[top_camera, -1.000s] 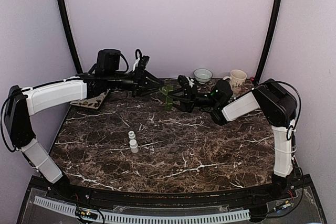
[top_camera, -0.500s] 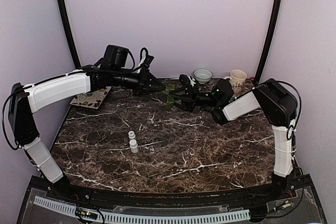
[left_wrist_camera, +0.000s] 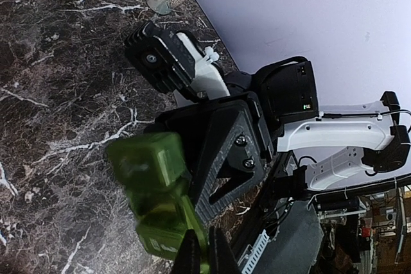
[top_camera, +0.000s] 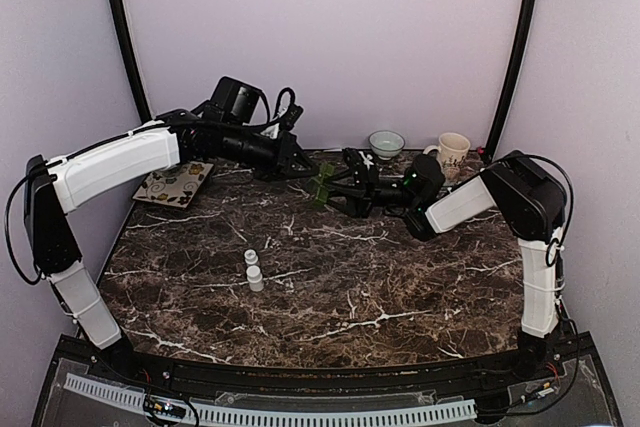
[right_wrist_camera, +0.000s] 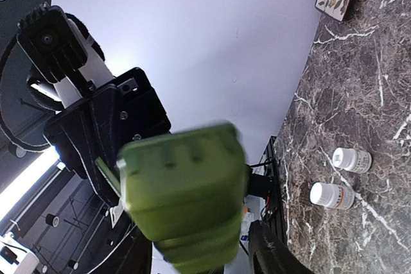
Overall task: Sort the pills into containers
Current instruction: Pass from the right arm to the left
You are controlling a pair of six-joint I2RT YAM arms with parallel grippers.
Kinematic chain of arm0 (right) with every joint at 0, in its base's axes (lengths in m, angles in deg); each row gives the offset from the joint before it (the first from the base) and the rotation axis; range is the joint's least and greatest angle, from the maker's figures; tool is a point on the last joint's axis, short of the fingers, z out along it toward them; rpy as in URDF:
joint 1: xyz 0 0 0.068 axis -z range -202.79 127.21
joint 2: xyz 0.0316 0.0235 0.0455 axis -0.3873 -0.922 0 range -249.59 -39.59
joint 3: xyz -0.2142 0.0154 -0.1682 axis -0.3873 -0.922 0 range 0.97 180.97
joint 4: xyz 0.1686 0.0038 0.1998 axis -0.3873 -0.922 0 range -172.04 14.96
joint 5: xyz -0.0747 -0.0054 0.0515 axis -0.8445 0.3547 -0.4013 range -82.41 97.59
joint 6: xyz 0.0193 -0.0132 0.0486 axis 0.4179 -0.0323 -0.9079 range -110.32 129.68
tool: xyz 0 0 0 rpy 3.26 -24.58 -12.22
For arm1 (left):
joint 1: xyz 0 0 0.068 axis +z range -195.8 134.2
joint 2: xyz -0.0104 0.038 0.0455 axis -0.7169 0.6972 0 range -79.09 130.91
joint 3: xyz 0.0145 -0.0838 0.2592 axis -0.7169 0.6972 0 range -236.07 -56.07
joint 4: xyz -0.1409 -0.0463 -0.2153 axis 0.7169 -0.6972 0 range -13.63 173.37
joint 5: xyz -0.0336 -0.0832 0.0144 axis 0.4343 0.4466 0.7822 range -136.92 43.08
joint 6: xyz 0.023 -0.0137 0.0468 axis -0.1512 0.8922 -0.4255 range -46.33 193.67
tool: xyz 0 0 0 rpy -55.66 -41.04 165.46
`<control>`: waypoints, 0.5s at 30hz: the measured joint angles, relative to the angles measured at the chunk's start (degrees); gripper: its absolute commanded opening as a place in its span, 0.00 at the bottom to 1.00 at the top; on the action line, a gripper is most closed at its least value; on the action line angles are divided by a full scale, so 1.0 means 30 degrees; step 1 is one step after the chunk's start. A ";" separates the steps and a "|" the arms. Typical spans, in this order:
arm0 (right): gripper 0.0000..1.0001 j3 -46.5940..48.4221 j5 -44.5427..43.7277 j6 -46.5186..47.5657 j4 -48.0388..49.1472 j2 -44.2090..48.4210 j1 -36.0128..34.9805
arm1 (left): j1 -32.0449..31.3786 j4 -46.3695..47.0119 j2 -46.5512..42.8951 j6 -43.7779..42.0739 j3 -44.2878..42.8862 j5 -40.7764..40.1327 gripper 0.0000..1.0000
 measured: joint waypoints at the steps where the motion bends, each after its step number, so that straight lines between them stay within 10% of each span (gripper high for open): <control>1: 0.56 -0.0073 -0.0044 0.0087 -0.0131 0.0000 0.0000 | -0.0073 -0.0168 0.0058 -0.0131 -0.0131 -0.0197 0.00; 15: 0.64 -0.1749 -0.0525 0.1851 -0.1800 0.0262 0.0284 | -0.1005 -0.2827 0.1530 -0.1093 -0.2186 -0.2565 0.00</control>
